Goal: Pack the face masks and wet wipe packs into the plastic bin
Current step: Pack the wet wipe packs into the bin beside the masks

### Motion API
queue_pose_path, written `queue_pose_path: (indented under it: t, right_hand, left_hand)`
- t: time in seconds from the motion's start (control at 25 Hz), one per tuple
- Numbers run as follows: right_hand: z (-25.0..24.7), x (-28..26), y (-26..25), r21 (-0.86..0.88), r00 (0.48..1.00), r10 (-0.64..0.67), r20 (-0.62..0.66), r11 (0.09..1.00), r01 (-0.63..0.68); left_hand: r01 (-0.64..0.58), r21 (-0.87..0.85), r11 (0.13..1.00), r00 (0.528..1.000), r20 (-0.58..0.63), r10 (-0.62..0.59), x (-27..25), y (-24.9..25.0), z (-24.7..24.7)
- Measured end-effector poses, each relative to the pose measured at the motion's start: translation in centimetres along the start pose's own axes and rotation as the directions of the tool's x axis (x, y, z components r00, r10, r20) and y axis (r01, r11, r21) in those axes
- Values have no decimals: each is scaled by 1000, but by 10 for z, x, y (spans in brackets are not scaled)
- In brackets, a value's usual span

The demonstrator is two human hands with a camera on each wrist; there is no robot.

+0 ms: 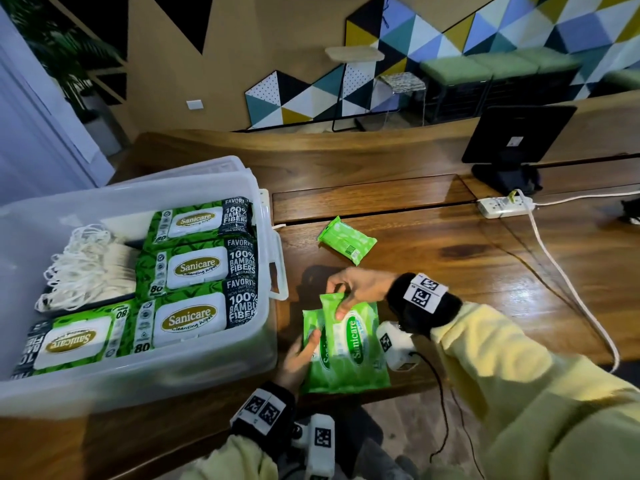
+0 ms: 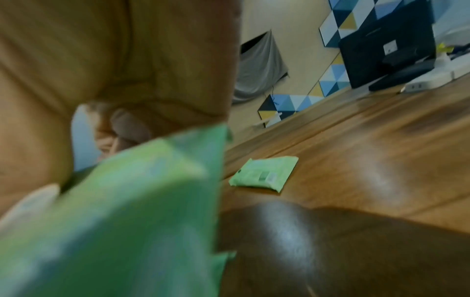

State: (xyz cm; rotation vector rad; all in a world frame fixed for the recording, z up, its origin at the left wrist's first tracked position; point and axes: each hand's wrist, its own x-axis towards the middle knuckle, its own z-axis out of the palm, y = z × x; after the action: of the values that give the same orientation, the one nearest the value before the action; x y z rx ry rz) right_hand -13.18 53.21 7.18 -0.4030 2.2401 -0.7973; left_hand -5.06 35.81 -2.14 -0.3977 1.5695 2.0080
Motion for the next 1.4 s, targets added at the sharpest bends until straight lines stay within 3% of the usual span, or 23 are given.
queue_pose_path:
  t: [0.08, 0.16, 0.24, 0.44, 0.52, 0.64, 0.76, 0.88, 1.0, 1.08, 1.12, 1.16, 1.2, 1.24, 1.28, 1.32, 1.36, 1.4]
  right_hand:
    - [7, 15, -4, -33, 999, -6, -40, 999, 5]
    - [8, 26, -6, -69, 998, -4, -70, 998, 0]
    - [9, 35, -6, -76, 994, -15, -108, 997, 7]
    - [13, 49, 7, -126, 991, -37, -128, 992, 20]
    - [5, 56, 23, -55, 972, -16, -233, 998, 3]
    - [-23, 88, 63, -79, 844, 123, -521, 978, -191]
    - [-35, 126, 94, -319, 826, 262, -499, 831, -456]
    - [-42, 156, 108, -334, 791, 325, -519, 774, -537]
    - [-56, 148, 106, -234, 780, 304, -547, 840, -490]
    - [-60, 121, 100, 96, 799, 344, -493, 935, -342]
    - [-57, 106, 97, 382, 807, 371, -458, 903, -198]
    - [-51, 90, 94, 662, 824, 394, -407, 749, -31]
    - [-45, 74, 91, 859, 857, 399, -326, 504, 92]
    - [-37, 56, 86, 964, 900, 368, -232, 210, 163]
    - [-28, 40, 84, 981, 936, 296, -188, 4, 196]
    - [-21, 27, 82, 976, 952, 248, -178, -81, 203]
    - [-15, 16, 79, 977, 945, 267, -188, -49, 208]
    - [-8, 7, 76, 981, 930, 314, -193, 69, 180]
  left_hand:
    - [48, -32, 998, 998, -50, -49, 5, 0, 1]
    - [150, -89, 985, 987, -42, -154, 8, 4, 3]
    - [186, -85, 979, 982, 3, -186, 8, 12, 8]
    - [21, 4, 1000, 998, 58, -22, 6, 7, 8]
    - [8, -27, 1000, 1000, 28, -8, 10, 0, 5]
    - [-20, -55, 998, 999, -44, 17, 24, -5, 2]
    - [-2, -43, 999, 995, -95, -2, 41, -9, 0]
    - [29, -32, 999, 987, -154, -34, 60, -7, 2]
    - [39, -38, 999, 984, -175, -45, 74, -9, 1]
    - [67, -34, 997, 980, -184, -72, 75, -8, 1]
    - [79, -29, 996, 974, -209, -84, 74, -4, 3]
    - [74, -23, 997, 968, -240, -78, 74, -3, 4]
    - [72, -15, 997, 956, -282, -74, 74, 1, 6]
    - [54, -3, 999, 949, -312, -53, 74, 2, 7]
    - [46, 10, 999, 941, -337, -40, 74, 4, 8]
    - [35, 12, 999, 939, -343, -29, 75, 3, 8]
    - [32, 17, 999, 938, -347, -24, 75, 1, 8]
    - [12, 31, 999, 941, -338, -1, 78, -3, 7]
